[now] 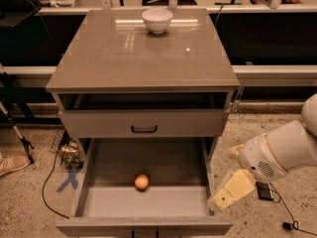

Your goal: Pick orange from middle drawer and place on counter

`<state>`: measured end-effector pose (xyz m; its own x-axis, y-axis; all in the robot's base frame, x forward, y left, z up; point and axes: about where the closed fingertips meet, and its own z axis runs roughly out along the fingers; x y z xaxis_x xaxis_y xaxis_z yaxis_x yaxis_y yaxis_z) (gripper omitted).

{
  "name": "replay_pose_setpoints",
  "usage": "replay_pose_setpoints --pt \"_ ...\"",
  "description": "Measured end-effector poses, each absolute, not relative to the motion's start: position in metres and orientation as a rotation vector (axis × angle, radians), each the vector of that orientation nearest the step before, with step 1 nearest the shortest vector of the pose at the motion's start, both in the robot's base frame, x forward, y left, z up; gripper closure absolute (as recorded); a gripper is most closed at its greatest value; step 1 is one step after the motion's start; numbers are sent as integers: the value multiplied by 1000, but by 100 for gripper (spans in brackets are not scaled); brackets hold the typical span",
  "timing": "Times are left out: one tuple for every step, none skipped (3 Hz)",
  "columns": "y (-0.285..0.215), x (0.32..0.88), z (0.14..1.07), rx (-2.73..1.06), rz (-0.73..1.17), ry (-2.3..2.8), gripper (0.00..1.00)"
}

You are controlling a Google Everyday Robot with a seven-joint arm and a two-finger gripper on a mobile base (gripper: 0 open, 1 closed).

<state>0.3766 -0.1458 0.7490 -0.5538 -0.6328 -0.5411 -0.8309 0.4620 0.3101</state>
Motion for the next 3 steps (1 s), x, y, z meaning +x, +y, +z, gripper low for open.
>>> replay_pose_setpoints --pt "-144 376 737 -1176 835 2359 0" --pt "-133 369 689 -1077 879 2375 0" --pt "-124 393 632 -948 809 2354 0"
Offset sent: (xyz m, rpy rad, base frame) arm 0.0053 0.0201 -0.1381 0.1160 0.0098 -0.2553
